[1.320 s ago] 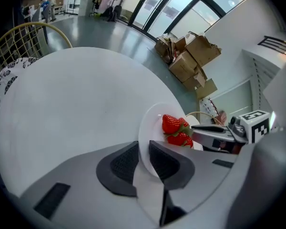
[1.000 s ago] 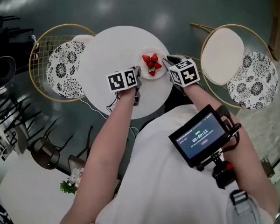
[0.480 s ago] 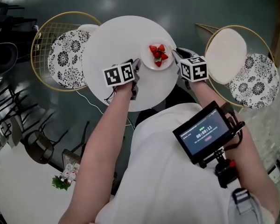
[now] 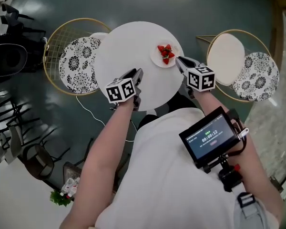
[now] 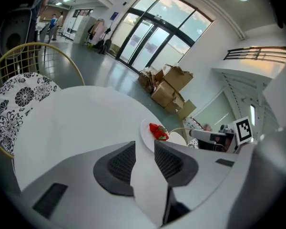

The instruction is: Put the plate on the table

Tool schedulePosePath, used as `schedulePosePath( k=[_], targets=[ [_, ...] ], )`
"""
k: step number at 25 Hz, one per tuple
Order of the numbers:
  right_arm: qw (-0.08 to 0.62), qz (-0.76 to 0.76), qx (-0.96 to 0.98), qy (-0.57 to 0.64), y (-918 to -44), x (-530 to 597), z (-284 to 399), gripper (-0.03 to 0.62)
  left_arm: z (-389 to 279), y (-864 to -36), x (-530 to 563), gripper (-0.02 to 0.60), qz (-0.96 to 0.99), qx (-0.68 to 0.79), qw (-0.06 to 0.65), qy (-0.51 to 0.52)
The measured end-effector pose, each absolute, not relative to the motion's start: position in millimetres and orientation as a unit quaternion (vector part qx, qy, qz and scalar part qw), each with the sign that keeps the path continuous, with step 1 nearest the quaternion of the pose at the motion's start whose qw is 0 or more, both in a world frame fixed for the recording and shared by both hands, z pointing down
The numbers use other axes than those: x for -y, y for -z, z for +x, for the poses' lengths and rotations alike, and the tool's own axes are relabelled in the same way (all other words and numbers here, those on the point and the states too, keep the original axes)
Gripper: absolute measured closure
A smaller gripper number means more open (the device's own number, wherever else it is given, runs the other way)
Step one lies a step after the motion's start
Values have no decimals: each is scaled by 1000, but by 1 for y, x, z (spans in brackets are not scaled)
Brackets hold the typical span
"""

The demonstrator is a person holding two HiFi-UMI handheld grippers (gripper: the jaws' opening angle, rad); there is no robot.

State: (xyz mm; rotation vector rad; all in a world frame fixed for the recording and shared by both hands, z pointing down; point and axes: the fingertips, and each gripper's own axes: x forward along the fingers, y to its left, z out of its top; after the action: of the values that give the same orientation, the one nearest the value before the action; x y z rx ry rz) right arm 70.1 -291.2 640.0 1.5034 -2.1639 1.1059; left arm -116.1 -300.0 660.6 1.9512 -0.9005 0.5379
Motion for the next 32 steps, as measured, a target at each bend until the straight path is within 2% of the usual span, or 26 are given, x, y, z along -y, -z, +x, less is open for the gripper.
schedulePosePath(
  k=[2,3,5,7,13,24,32],
  targets=[
    [135,522,753,-377,-630,279,62,559,-128,-651,293,457,799,360,433,-212],
    [133,522,754,-375,-628,275,60,589,-132,-650,291,457,801,359,429,-213],
    [127,523,757,-370,-621,267,57,589,-142,-647,284,459,805,355,425,-212],
    [120,527,759,-363,-609,251,52,589,-155,-639,269,504,810,354,420,-207],
    [97,530,765,-352,-587,192,29,589,-191,-620,211,575,830,344,401,-178],
    [64,510,779,-359,-579,72,-18,589,-201,-568,103,577,890,255,355,-128],
    [57,505,787,-349,-563,29,-20,589,-187,-565,76,577,901,240,336,-136]
  ],
)
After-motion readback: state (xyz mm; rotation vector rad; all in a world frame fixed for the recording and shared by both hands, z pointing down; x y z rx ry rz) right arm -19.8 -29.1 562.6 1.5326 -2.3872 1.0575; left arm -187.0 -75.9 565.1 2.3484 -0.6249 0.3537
